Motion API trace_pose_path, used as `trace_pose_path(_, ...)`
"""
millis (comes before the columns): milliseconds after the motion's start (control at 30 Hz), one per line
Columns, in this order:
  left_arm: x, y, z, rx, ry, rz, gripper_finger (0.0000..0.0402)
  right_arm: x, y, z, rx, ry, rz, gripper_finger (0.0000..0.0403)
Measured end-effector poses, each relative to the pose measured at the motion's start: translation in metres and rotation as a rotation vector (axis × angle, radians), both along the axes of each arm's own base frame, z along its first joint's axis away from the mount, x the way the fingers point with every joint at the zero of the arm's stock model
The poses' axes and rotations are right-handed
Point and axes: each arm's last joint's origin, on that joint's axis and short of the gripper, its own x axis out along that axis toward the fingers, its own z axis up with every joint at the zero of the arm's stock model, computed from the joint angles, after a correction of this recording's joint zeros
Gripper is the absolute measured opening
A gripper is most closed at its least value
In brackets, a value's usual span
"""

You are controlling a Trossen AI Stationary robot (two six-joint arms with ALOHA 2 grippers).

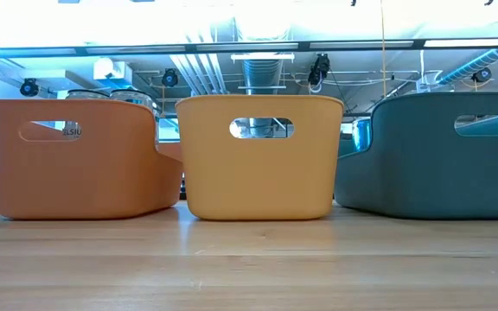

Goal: Sort soda cans
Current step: Put the bottom blue soda can into the blue bin

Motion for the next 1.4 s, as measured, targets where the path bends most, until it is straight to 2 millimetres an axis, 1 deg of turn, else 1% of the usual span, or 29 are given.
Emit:
trace_pose_path(200,0.014,-0.003,-0.022,-0.015,0.091,-0.042,0.0298,0.007,0.004,-0.013,-0.015,0.093,0.034,0.0237)
trace_pose_path(367,0.018,-0.004,-0.034,-0.024,0.148,-0.07,0.0289,0.005,0.004,-0.02,-0.016,0.17,0.032,0.0242)
trace_pose_path(533,0.018,-0.004,-0.039,-0.023,0.175,-0.075,0.0267,0.004,0.004,-0.02,-0.015,0.179,0.031,0.0237)
trace_pose_path(600,0.018,-0.004,-0.039,-0.017,0.18,-0.077,0.025,0.005,0.004,-0.021,-0.016,0.189,0.027,0.0238)
trace_pose_path(733,0.018,-0.004,-0.041,0.004,0.186,-0.086,0.0208,0.007,0.005,-0.025,-0.017,0.215,0.022,0.0253)
trace_pose_path(867,0.02,-0.004,-0.043,0.006,0.19,-0.088,0.0208,0.008,0.005,-0.027,-0.019,0.229,0.024,0.0254)
trace_pose_path(1067,0.032,-0.006,-0.054,-0.005,0.201,-0.081,0.0208,0.003,0.003,-0.03,-0.019,0.282,0.019,0.025)
trace_pose_path(1133,0.039,-0.006,-0.058,-0.013,0.202,-0.075,0.0208,-0.001,0.002,-0.031,-0.015,0.311,0.005,0.026)
trace_pose_path(1200,0.045,-0.007,-0.068,-0.02,0.239,-0.065,0.0208,-0.006,0.0,-0.032,-0.017,0.348,-0.014,0.0279)
trace_pose_path(1333,0.063,-0.007,-0.087,-0.02,0.278,-0.054,0.0208,-0.022,-0.007,-0.033,-0.022,0.439,-0.061,0.032)
trace_pose_path(1400,0.071,-0.006,-0.093,-0.009,0.292,-0.053,0.0208,-0.03,-0.011,-0.032,-0.023,0.468,-0.078,0.0339)
